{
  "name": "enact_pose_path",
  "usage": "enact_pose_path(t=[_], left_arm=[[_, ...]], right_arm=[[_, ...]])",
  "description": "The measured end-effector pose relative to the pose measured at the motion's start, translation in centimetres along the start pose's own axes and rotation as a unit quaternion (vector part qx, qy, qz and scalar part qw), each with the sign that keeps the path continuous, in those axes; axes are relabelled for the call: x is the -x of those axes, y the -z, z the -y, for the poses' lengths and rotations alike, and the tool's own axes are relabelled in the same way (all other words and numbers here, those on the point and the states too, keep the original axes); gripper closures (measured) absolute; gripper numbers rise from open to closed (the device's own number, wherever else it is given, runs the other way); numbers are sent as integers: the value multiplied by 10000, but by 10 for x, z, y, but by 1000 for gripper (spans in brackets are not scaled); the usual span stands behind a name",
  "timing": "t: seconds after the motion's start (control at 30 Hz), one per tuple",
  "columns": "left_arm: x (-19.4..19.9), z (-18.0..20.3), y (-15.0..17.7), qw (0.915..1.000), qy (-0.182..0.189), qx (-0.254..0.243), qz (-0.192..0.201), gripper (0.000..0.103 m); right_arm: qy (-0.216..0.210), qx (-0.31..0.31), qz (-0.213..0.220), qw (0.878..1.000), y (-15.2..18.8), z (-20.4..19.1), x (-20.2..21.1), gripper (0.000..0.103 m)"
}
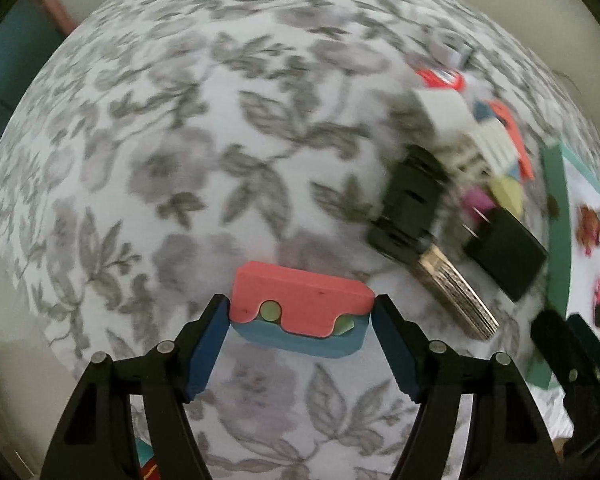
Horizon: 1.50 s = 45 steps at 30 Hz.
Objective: Organize rigid objects
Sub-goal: 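Lift the block and gold bar and carry both toward the tray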
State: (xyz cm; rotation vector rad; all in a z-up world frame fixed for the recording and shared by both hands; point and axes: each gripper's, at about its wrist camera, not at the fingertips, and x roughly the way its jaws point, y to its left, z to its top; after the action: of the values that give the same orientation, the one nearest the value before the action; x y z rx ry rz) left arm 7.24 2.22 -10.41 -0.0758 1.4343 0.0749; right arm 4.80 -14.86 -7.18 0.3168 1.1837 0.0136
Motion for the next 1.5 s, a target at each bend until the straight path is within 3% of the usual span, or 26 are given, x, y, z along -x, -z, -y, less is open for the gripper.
enact_pose_path(t=[0.3, 0.43, 0.53, 0.9, 1.17, 1.5], left_arm=[[0, -25, -5, 9990, -86, 444, 68, 29], [-2, -33, -9, 9988, -56, 490, 74, 29], [0, -59, -12, 9988, 11, 494, 59, 29], [-33, -84, -24, 9988, 0, 472, -96, 28], [-31, -88, -23, 9988, -57, 478, -44, 28], [-21, -70, -11, 9992, -188, 335, 53, 29]], right_arm=[[-27, 704, -215, 9973, 7, -32, -19, 25], [22, 996, -333, 9945, 11, -45, -32, 39], [46, 1160, -382, 9925, 12, -52, -41, 47], [401, 1499, -215, 9877, 7, -75, -55, 55], [491, 1696, -292, 9839, 19, -85, -54, 81], [382, 1328, -409, 9896, 38, -64, -40, 85]])
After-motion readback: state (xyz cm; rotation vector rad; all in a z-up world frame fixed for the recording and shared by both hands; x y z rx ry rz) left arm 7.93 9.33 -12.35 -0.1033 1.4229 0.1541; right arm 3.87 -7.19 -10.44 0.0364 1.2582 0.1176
